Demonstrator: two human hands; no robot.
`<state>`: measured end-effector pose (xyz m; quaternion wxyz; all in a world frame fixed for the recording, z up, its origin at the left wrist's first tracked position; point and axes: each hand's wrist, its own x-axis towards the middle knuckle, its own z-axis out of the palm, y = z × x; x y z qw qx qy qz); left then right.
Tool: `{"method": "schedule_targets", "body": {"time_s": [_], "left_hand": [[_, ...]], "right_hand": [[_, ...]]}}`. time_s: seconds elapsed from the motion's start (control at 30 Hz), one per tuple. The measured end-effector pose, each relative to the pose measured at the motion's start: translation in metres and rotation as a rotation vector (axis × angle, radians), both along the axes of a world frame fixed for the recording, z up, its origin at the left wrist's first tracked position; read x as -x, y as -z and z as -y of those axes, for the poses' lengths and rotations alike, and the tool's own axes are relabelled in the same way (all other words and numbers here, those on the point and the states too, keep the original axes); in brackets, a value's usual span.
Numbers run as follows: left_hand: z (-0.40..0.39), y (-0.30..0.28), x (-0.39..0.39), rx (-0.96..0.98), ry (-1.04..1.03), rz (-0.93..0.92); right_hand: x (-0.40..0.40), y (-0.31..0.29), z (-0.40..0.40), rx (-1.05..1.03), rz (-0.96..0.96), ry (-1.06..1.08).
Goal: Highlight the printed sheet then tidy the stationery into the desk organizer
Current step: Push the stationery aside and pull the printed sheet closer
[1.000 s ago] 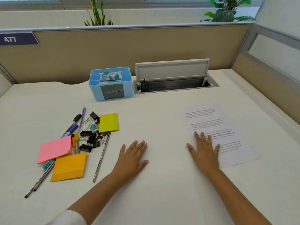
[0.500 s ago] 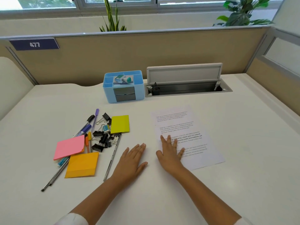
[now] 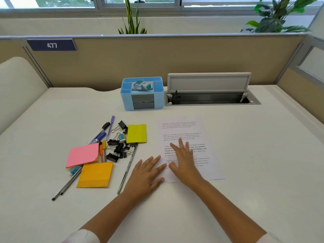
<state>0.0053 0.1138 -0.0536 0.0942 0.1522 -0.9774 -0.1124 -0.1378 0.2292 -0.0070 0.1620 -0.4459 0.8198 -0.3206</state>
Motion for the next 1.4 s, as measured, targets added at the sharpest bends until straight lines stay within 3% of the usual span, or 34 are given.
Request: {"method": "schedule_targets", "body": {"time_s": [0.2, 0.43, 1.17, 1.4], "left_hand": [[0.001, 0.002, -0.002, -0.024, -0.006, -0.032], [-0.001, 0.002, -0.001, -0.015, 0.010, -0.078], [-0.003, -0.002, -0.004, -0.073, 0.020, -0.051], [0.006, -0.010, 0.005, -0.185, 0.088, -0.077]], "right_hand": [[0.052, 0.019, -0.036, -0.146, -0.150, 0.196], [0.057, 0.034, -0.056, -0.254, -0.291, 0.187], [0.053, 0.039, -0.062, -0.229, -0.330, 0.221], [0.049, 0.035, -0.069, -0.197, -0.219, 0.243]]}}
